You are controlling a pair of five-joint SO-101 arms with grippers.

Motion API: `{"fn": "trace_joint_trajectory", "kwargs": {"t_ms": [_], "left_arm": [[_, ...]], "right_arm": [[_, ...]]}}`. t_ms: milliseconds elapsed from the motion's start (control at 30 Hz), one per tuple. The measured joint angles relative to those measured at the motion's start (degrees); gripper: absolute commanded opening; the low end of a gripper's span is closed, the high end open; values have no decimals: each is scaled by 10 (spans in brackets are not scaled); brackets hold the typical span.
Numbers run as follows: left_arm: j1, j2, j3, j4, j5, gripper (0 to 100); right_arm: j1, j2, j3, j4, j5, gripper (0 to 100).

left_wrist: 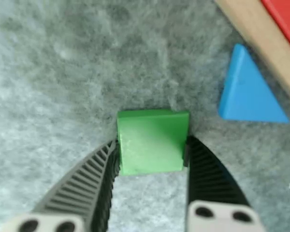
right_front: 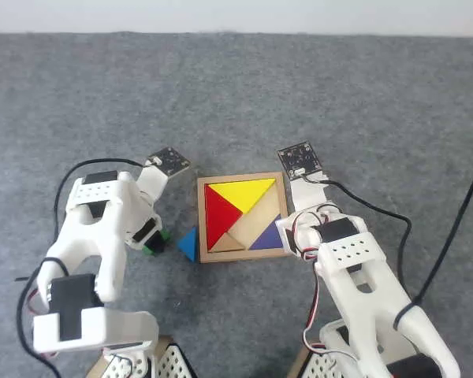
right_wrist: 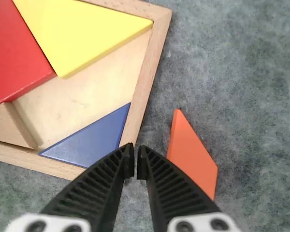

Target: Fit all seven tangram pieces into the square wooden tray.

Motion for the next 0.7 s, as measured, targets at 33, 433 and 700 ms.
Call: {"fn": "trace_joint_trajectory", "kwargs": {"t_ms": [33,433,700], "left_arm": [[0,0,0,-2,1,130],[2,-79,33,1,4,123],[51,-279,204,-33,3,171]], "right_arm": [[0,0,0,0,0,33],[0,0,0,0,0,33],[0,0,0,0,0,33]]}}
